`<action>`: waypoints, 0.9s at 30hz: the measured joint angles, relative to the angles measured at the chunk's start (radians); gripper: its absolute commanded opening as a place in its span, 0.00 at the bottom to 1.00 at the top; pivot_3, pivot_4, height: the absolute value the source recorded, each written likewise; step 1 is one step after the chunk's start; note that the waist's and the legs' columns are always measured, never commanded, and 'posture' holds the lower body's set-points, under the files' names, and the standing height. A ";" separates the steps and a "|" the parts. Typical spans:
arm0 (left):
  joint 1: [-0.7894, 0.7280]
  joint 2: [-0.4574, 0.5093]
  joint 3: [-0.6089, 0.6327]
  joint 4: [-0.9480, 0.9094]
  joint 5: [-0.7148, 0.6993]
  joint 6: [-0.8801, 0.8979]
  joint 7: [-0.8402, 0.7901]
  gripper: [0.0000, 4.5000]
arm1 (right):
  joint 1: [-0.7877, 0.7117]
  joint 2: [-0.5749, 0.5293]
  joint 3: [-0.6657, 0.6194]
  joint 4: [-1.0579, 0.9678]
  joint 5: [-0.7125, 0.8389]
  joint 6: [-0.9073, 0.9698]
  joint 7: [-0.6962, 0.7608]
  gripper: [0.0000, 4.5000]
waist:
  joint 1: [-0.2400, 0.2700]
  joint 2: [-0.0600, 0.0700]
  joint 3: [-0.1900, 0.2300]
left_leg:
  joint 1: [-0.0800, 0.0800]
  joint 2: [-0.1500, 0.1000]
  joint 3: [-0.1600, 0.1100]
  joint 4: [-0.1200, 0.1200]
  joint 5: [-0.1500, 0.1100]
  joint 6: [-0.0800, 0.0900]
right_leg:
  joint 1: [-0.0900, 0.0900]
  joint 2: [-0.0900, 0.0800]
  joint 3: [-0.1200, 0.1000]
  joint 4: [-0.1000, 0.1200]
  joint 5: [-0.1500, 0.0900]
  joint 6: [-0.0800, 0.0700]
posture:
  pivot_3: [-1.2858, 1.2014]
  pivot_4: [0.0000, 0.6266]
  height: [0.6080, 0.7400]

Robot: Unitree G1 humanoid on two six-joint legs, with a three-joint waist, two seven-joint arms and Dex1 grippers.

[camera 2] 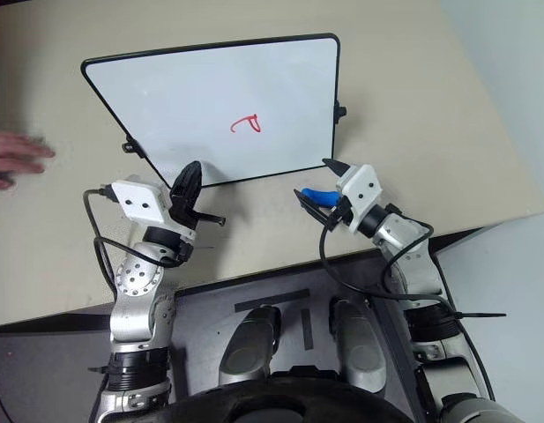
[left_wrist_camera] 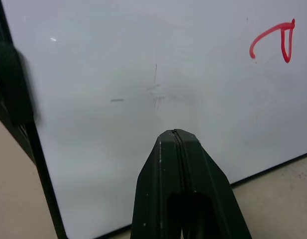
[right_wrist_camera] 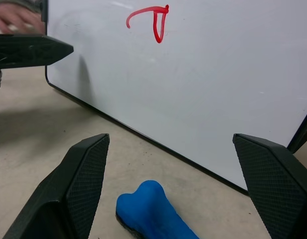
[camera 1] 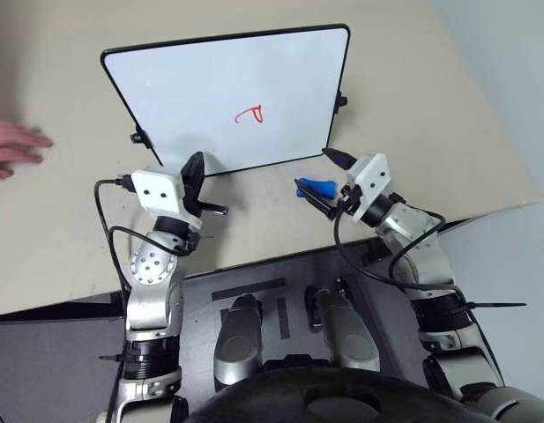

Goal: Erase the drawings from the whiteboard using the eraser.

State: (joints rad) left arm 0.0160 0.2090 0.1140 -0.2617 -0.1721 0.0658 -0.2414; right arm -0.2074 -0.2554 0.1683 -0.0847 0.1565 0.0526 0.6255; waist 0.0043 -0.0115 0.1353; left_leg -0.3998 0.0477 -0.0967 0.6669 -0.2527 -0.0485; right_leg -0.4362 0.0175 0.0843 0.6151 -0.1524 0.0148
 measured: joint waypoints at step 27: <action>0.044 -0.002 0.004 -0.023 0.003 0.005 0.026 0.00 | -0.027 -0.070 0.077 0.008 -0.018 0.007 0.138 0.93 | 0.001 0.000 0.000 | 0.000 0.000 0.000 0.000 0.000 0.000 | 0.000 0.000 0.000 0.000 0.000 0.000 | 0.52 0.24 1.00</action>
State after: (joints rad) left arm 0.0605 0.2068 0.1180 -0.2851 -0.1687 0.0707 -0.2151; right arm -0.2343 -0.3255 0.2454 -0.0772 0.1383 0.0591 0.7631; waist 0.0054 -0.0115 0.1353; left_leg -0.3997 0.0476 -0.0965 0.6668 -0.2527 -0.0485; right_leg -0.4358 0.0177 0.0843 0.6147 -0.1526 0.0151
